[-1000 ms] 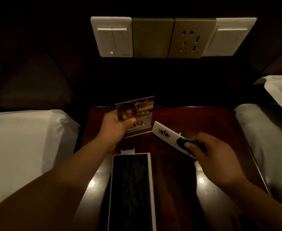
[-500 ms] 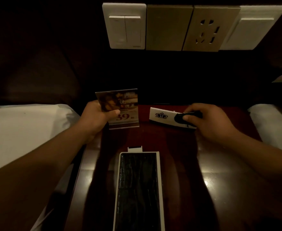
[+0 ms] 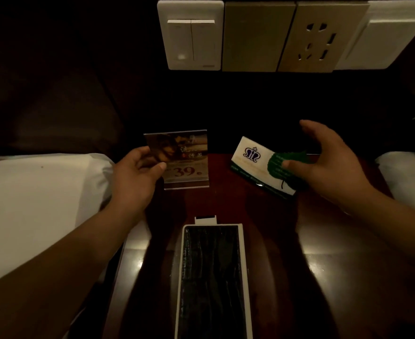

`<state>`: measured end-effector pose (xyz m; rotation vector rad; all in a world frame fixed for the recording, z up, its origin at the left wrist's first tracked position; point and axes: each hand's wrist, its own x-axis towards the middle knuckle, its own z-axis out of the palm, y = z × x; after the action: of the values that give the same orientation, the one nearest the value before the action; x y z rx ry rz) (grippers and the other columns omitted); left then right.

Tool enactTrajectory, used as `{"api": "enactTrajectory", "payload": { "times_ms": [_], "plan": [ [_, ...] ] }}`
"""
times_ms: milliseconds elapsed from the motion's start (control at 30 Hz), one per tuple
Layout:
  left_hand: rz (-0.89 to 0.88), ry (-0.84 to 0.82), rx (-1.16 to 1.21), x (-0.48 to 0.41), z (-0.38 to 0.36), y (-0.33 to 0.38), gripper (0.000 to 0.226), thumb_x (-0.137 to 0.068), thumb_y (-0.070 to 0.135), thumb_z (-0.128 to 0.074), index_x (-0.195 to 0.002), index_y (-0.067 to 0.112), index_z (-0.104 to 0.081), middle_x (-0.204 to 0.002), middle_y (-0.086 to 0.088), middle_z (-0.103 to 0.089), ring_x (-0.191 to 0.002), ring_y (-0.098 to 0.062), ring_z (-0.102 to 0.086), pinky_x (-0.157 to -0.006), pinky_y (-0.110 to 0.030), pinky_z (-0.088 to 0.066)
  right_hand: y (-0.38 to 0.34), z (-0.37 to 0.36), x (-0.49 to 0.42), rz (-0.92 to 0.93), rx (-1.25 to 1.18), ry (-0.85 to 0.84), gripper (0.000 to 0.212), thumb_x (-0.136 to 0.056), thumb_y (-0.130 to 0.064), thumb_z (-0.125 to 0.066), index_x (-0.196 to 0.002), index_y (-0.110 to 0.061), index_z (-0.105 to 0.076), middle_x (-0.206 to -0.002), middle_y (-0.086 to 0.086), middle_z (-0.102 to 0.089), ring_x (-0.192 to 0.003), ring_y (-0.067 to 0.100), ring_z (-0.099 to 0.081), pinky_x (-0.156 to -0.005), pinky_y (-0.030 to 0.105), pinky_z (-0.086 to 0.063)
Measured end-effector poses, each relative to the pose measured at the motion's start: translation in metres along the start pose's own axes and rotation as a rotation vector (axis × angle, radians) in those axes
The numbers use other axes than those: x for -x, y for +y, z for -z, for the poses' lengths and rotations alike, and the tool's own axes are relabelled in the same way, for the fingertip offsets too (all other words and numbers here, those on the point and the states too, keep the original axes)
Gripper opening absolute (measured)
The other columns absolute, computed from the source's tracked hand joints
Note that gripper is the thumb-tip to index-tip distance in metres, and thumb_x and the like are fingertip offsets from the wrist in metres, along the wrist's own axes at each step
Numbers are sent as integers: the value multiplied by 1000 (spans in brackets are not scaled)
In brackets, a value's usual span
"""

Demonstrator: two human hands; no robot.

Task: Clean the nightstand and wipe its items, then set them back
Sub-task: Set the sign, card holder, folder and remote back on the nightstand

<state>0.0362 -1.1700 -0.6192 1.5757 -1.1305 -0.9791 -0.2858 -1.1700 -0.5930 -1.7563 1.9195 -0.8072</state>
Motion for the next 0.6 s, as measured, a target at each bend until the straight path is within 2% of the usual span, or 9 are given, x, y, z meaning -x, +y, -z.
{"api": "enactTrajectory", "payload": {
  "times_ms": [67,133,167,233,300,333,400,500,600],
  "plan": [
    [0,-14,0,-1,-1,-2,28,-93,5,-63,-115,23,-61,-108,5,-70,-100,-8,-67,-88,-29,-55,-9,-1,2,86,103,102,68,-80,-20,-76,-141,-20,-45,-139,8,-49,-129,26,-43,-101,40,-42],
    [-1,-27,15,-1,-2,-5,25,-95,7,-61,-114,23,-62,-109,3,-71,-102,-10,-68,-89,-31,-55,-23,-7,6,247,153,186,51,-84,-15,-69,-133,-15,-54,-131,9,-56,-122,26,-46,-98,36,-42],
    [1,-29,20,-1,-2,-6,23,-96,7,-59,-114,22,-63,-109,1,-72,-103,-13,-68,-90,-33,-55,-33,-14,9,317,152,176,45,-87,-14,-66,-130,-14,-56,-128,8,-58,-119,24,-48,-95,34,-44],
    [7,-29,16,-1,-3,-9,19,-99,10,-55,-108,23,-65,-103,-1,-72,-101,-18,-68,-91,-43,-54,-55,-37,14,367,74,35,43,-93,-16,-60,-135,-18,-52,-129,3,-59,-111,14,-53,-88,28,-47],
    [13,-17,8,-1,-4,-11,20,-101,13,-53,-96,27,-67,-93,2,-72,-94,-22,-69,-91,-50,-54,-77,-65,14,293,-50,-146,52,-97,-21,-55,-147,-22,-38,-139,1,-54,-108,11,-57,-83,21,-47],
    [17,-15,7,-1,-3,-12,21,-101,14,-53,-94,27,-67,-93,1,-72,-93,-27,-69,-90,-51,-54,-87,-78,12,233,-103,-215,56,-98,-23,-54,-149,-22,-32,-144,3,-50,-114,15,-57,-85,24,-48],
    [25,-23,11,-3,0,-14,18,-101,15,-52,-100,21,-69,-99,-4,-73,-100,-30,-69,-90,-50,-55,-98,-97,7,143,-164,-287,52,-100,-25,-51,-148,-21,-32,-144,6,-51,-124,22,-54,-90,31,-48],
    [11,-56,7,-10,5,-14,19,-102,13,-50,-112,12,-66,-105,-5,-72,-106,-24,-68,-89,-39,-57,-98,-114,4,118,-136,-295,34,-100,-25,-51,-132,-15,-50,-112,2,-61,-104,23,-60,-69,24,-43],
    [-9,-83,29,-16,8,-14,23,-103,10,-48,-117,11,-66,-108,-7,-71,-104,-18,-69,-85,-28,-58,-94,-129,6,105,-129,-273,21,-100,-25,-50,-114,-11,-56,-90,0,-57,-79,18,-55,-64,26,-37]
  ]
}}
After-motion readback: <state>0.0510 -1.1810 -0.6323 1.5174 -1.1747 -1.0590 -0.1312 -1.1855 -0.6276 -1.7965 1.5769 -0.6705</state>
